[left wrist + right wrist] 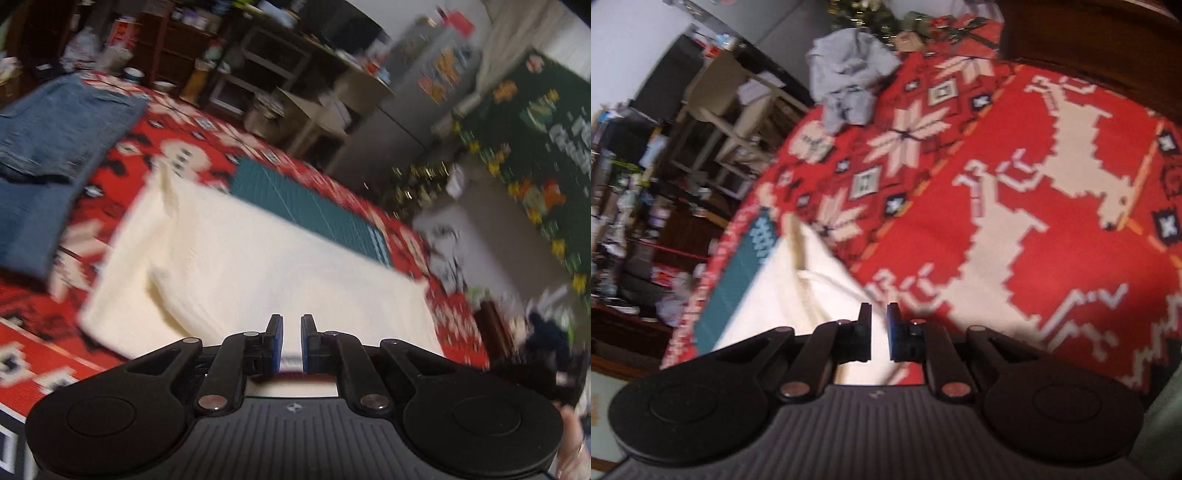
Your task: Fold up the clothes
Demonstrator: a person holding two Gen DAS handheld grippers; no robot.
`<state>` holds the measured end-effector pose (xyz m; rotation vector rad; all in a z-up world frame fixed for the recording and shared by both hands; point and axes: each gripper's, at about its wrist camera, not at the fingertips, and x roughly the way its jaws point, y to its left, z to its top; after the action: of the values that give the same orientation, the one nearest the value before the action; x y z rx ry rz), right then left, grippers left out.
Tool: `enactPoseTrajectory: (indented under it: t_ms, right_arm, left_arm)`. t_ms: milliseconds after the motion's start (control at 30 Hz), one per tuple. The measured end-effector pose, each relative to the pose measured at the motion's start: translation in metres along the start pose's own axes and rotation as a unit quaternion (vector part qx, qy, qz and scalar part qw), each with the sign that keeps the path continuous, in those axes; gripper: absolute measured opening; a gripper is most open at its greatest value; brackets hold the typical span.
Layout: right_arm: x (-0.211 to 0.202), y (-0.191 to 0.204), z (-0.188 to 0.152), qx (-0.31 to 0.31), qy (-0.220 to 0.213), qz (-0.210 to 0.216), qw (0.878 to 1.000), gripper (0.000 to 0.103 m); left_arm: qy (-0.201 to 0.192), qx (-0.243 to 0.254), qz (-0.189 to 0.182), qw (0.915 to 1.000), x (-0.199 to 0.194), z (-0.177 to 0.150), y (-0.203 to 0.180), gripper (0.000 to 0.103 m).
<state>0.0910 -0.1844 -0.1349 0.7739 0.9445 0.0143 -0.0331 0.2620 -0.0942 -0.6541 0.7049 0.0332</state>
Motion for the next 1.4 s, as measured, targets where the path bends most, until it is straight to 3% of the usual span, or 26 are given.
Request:
enactPoseTrajectory:
  t_ms: [167,300,433,600,800,933,1067,1400]
  right_arm:
    - [-0.002,0.013,-0.009,-0.034,0.018,0.021,0.999,0.011]
    - [0.006,0.025,-0.017,-0.065,0.031,0.024,0.997,0.011]
    - [0.007,0.032,-0.023,-0.084,0.038,0.03,0.995,0.011]
    - [0.008,0.025,-0.021,-0.056,0.043,0.035,0.997,0.011]
    - [0.009,0.022,-0.02,-0.046,0.044,0.032,0.997,0.011]
    - [0.009,0.024,-0.02,-0.056,0.041,0.029,0.997,0.011]
    - [0.008,0.025,-0.02,-0.058,0.039,0.031,0.997,0.011]
    - [0.007,0.031,-0.02,-0.073,0.037,0.033,0.996,0.011]
  left_arm:
    - [0.006,-0.065,0.027,0.9975,-0.013,0.028,0.035,0.008]
    - [0.028,-0.029,0.074,0.9965,-0.011,0.037,0.044,0.007]
    - [0.076,-0.072,0.049,0.9933,0.0,0.027,0.059,0.004]
    - [0.115,-0.085,0.112,0.9834,0.011,0.021,0.067,0.003]
    - [0.061,-0.098,0.162,0.9801,-0.005,0.026,0.074,0.003]
    - [0.053,-0.128,0.156,0.978,-0.009,0.028,0.083,0.003]
    - [0.019,-0.13,0.155,0.9792,-0.019,0.029,0.083,0.005]
    - [-0.004,-0.129,0.073,0.989,-0.01,0.037,0.076,0.005]
